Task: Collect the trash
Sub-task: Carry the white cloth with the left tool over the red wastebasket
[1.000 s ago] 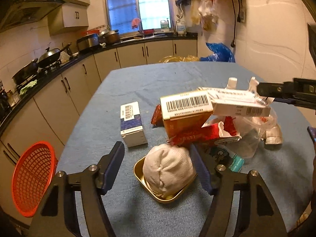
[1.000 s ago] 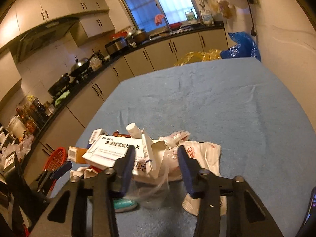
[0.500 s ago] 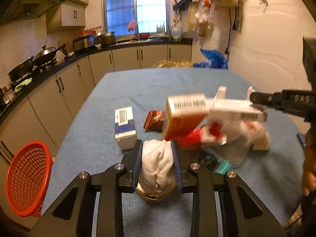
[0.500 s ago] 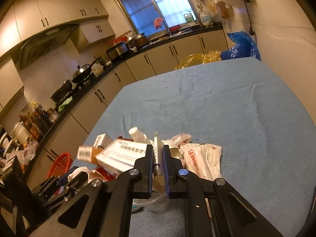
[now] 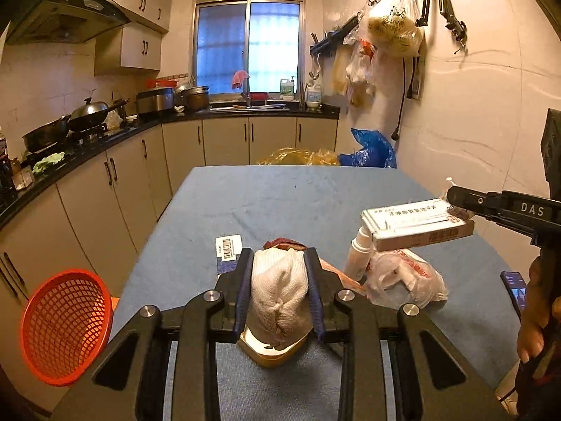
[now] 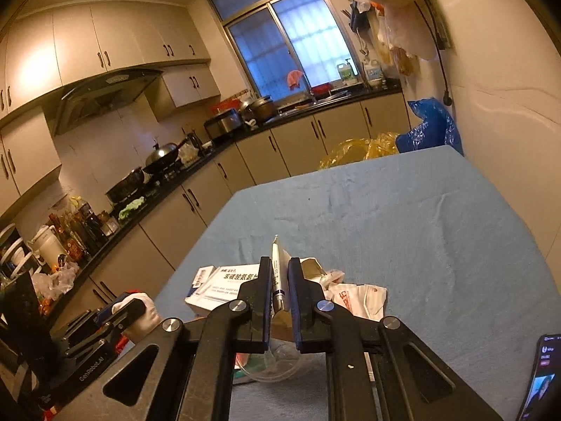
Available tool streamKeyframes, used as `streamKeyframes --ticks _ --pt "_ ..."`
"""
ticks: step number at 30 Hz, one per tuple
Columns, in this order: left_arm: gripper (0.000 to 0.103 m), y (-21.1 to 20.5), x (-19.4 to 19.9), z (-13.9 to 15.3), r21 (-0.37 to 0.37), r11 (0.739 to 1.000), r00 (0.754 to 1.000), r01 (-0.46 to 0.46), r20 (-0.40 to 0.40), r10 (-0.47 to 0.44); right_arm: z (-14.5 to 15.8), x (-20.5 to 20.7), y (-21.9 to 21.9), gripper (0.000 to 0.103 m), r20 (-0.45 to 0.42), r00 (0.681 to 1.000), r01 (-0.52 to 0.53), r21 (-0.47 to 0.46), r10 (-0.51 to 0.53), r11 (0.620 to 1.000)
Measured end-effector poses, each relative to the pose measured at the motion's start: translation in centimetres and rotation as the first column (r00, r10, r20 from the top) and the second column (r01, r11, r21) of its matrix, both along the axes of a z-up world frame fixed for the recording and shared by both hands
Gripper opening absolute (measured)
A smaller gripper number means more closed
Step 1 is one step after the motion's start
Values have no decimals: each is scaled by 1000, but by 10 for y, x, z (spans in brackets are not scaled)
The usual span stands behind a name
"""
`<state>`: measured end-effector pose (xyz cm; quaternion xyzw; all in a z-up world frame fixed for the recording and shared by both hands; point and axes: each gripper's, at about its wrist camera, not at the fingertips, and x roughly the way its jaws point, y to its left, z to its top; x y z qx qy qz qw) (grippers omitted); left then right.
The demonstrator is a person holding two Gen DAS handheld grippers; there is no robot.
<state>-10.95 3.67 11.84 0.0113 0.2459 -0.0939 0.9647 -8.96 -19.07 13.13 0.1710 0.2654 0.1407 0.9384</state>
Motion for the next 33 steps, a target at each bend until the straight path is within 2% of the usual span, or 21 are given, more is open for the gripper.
streamKeyframes --ticks 33 --pt "28 40 -16 -5 -21 994 994 -107 -7 107 -5 1 41 10 -22 995 -102 -17 102 995"
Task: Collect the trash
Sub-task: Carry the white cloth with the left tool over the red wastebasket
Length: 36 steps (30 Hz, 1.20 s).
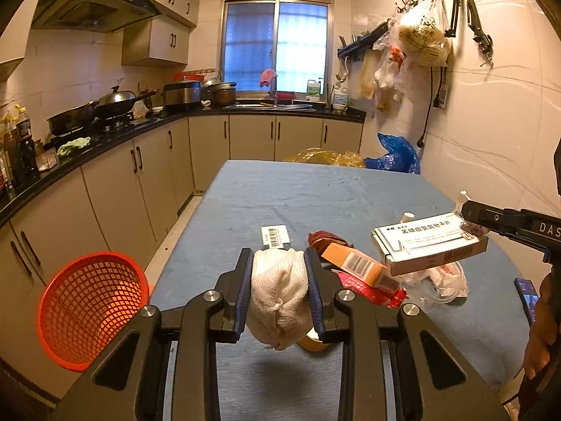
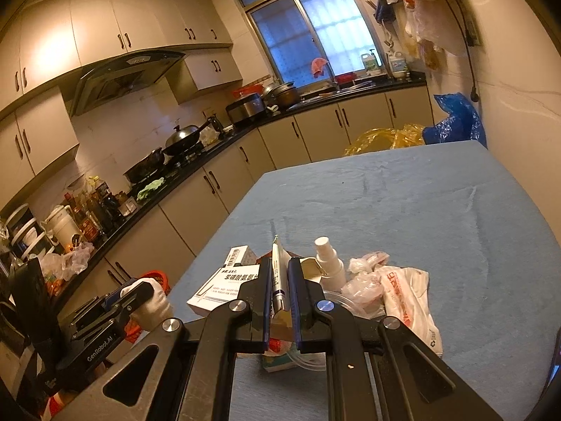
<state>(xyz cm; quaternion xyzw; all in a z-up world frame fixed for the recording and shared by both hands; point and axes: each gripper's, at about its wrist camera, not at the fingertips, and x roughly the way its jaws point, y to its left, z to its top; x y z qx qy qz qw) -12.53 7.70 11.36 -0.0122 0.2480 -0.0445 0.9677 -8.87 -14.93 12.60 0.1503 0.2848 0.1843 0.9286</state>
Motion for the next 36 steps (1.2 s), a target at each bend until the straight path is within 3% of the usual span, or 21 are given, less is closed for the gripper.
streamKeyframes --ticks 22,36 --pt "28 67 -13 1 -33 990 991 -134 13 135 5 13 64 10 -11 993 -115 -54 115 992" --pt "28 147 -28 -8 -34 948 949 -316 -8 316 5 39 158 10 -52 963 -269 -110 265 957"
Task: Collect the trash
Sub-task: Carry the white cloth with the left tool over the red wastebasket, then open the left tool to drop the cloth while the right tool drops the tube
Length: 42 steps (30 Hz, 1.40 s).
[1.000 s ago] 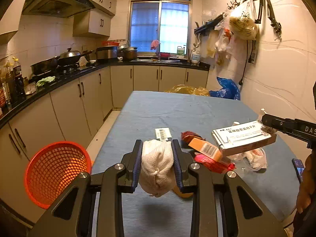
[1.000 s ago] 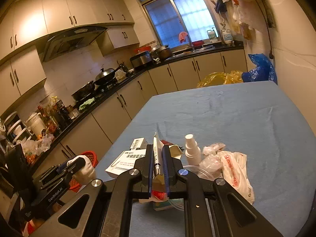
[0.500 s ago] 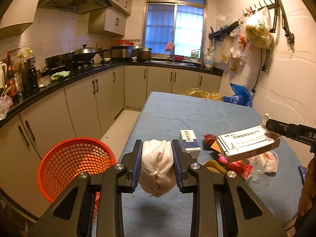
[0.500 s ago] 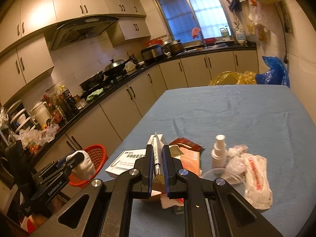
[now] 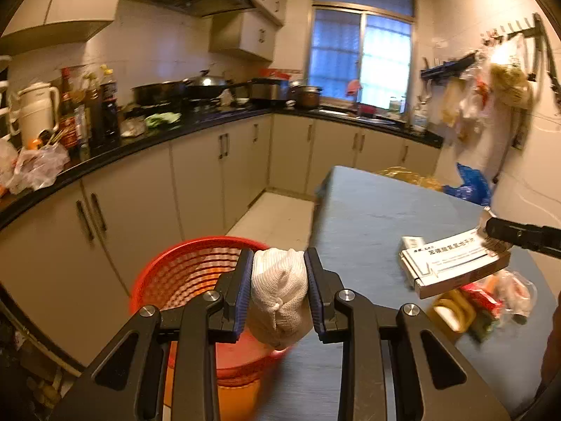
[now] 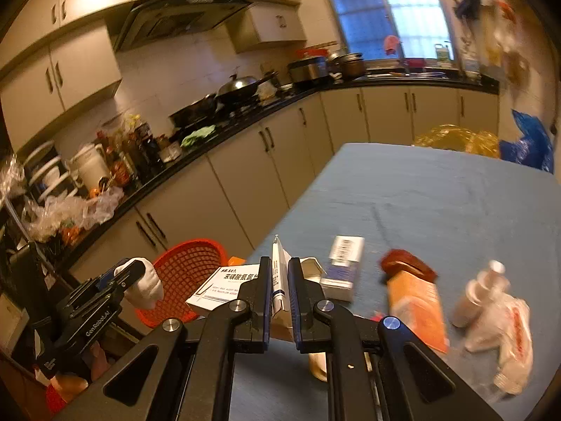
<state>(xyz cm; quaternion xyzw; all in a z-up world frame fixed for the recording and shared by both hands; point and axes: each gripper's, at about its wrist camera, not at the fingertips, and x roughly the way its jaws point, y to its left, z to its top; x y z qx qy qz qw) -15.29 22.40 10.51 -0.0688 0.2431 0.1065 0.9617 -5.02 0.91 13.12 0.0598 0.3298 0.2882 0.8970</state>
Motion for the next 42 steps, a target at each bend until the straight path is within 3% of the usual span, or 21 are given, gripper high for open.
streamKeyframes --ticks 11,18,21,23,26,29,35,42 --pt "28 61 17 -39 -37 995 990 -94 -105 90 -18 32 102 10 -36 995 -95 -89 92 991" --pt "28 76 21 -53 -35 992 984 -123 -132 118 -33 50 153 10 -62 990 -133 -127 126 983" --pt "32 81 22 -58 -48 990 983 -131 -137 124 -38 56 171 11 -82 986 -156 -134 146 979" --pt "42 83 20 -58 -55 990 984 -132 -130 124 -40 57 176 16 -86 982 -175 -116 166 978" --pt "53 83 16 -55 -50 989 985 -136 -116 130 -37 53 175 29 -70 983 -179 -107 172 978" --pt "55 80 16 -53 -49 991 986 -128 -112 122 -33 49 169 37 -62 984 -172 -90 166 981" --pt "56 61 13 -40 -65 994 993 -85 -87 79 -25 33 133 38 -45 990 -139 -63 136 988" --pt "58 6 27 -21 -37 996 996 80 -42 -81 -16 18 74 39 -25 998 -54 -59 53 997"
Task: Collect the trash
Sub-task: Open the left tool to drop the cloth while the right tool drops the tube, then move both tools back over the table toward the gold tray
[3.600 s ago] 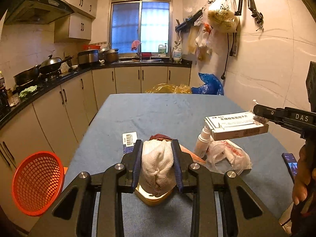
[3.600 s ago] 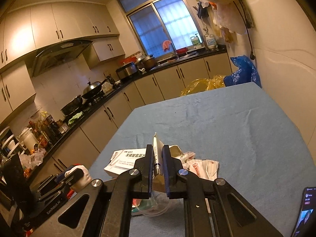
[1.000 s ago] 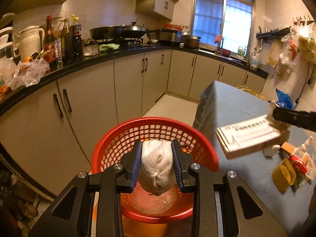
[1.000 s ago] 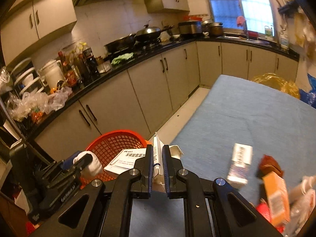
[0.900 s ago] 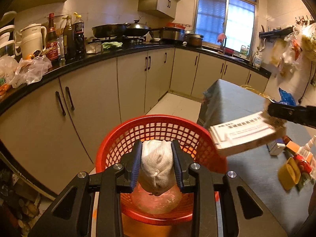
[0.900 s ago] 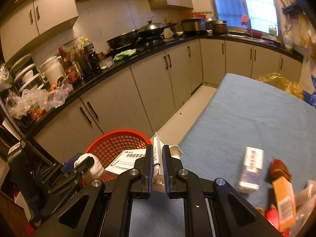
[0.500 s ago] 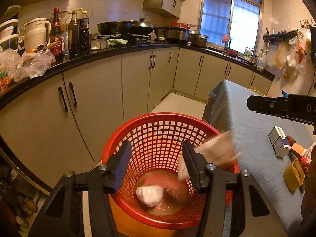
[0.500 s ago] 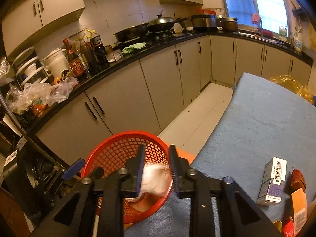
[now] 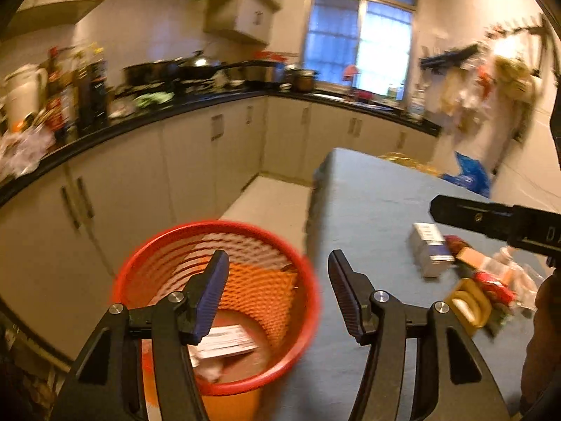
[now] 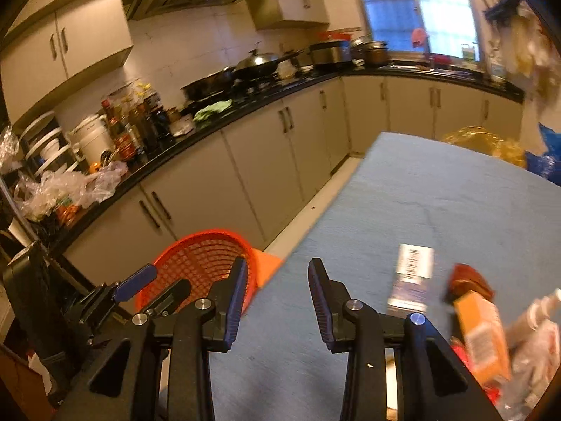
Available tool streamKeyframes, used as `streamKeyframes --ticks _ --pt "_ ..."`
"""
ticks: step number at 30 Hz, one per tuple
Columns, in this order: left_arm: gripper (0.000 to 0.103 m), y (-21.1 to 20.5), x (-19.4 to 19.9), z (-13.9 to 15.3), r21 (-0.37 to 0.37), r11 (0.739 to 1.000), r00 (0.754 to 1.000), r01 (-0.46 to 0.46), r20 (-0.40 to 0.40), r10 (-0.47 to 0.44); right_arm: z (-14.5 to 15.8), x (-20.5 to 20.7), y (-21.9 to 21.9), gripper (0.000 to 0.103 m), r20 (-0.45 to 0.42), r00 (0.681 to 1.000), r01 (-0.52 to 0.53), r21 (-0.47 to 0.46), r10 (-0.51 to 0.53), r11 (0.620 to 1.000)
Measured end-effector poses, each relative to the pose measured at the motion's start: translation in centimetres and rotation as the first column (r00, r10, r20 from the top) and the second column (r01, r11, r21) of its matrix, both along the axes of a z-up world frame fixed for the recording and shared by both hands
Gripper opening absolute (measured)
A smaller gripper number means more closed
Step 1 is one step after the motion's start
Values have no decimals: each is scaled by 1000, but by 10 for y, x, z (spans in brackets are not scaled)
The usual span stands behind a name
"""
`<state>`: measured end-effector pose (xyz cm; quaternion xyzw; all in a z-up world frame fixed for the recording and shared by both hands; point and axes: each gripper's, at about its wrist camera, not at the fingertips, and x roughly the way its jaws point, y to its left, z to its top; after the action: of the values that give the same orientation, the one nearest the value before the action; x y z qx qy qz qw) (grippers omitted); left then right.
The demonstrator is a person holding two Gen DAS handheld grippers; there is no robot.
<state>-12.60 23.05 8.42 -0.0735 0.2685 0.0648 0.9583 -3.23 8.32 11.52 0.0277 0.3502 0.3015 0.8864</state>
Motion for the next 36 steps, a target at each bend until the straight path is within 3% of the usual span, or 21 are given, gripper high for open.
streamKeyframes --ticks 7,12,21,25,30,36 --pt "59 -47 20 4 -8 984 984 179 19 -179 15 2 -53 39 9 990 141 27 -141 990" --pt "59 -66 29 2 -28 956 956 292 4 -292 27 0 -79 39 19 975 219 21 -220 975" --pt "60 -93 45 -3 -49 892 892 450 -17 -451 63 -48 -145 39 98 906 415 -11 -412 910" --pt "60 -102 44 -6 -56 875 876 481 -10 -483 65 -71 -174 39 84 873 484 -16 -481 875" --pt "60 -106 39 -6 -58 879 880 473 0 -474 56 -88 -195 39 66 851 525 -59 -521 849" --pt "60 -117 32 3 -45 896 897 441 7 -441 47 -100 -223 47 53 844 536 -49 -534 843"
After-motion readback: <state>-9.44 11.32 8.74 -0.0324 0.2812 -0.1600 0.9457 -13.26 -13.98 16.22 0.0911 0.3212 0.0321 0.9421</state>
